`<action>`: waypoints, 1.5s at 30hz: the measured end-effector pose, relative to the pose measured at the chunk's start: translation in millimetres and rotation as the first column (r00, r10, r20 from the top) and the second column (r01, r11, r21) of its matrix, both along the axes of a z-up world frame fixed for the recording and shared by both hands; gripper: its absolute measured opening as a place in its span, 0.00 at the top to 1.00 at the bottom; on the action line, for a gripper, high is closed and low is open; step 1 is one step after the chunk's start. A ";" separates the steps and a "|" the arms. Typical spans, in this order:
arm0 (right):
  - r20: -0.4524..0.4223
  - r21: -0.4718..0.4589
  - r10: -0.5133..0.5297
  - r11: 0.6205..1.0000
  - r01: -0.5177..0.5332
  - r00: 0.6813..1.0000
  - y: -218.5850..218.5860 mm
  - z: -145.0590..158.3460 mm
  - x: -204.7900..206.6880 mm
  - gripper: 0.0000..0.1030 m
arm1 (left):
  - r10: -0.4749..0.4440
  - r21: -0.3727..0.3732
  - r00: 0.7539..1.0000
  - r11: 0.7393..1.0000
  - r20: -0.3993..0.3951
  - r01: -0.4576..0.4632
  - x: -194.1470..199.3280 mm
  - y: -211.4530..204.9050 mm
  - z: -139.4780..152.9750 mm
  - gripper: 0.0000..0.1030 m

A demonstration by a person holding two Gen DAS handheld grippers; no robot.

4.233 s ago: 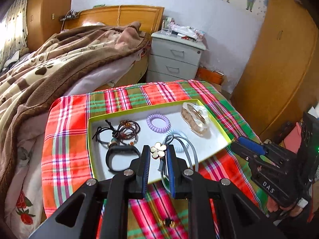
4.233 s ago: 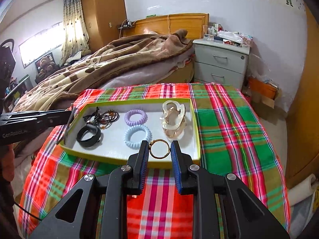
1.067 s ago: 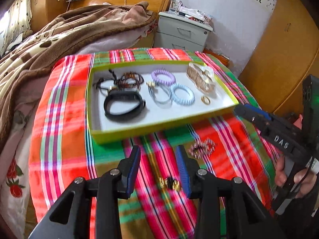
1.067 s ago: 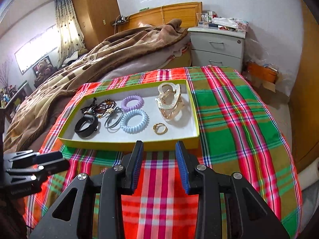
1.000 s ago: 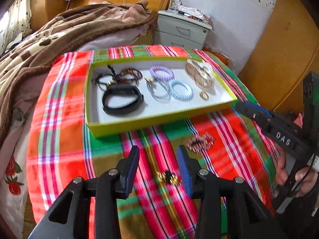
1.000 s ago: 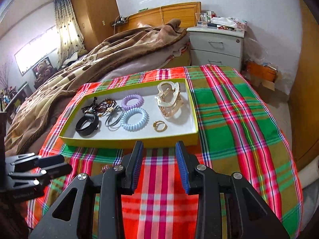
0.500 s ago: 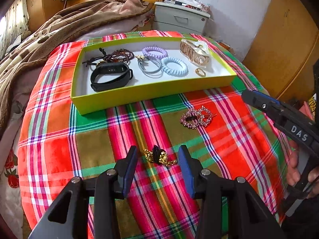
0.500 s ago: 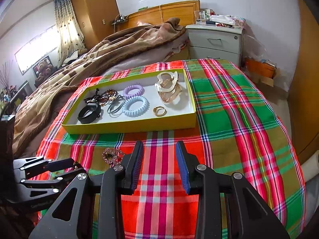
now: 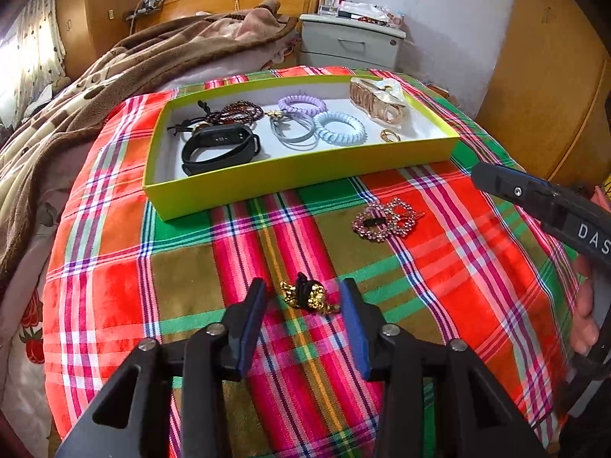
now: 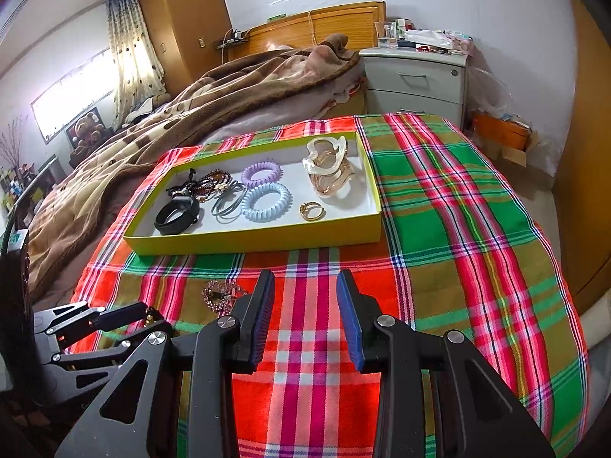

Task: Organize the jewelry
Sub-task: 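Grasp the gold ornamental hair clip with the left tool while the right tool grasps the pink rhinestone clip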

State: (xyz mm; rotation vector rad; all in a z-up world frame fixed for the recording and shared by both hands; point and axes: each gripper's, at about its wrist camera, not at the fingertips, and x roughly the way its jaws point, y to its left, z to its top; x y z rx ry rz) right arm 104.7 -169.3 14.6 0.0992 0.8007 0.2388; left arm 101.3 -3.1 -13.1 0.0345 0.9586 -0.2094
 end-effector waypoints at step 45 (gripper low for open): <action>-0.102 -0.160 0.494 0.849 -0.504 0.863 75.1 -36.4 11.2 0.60 | 0.097 -0.088 0.995 0.991 -0.011 -0.097 -10.4 56.9 5.4 0.84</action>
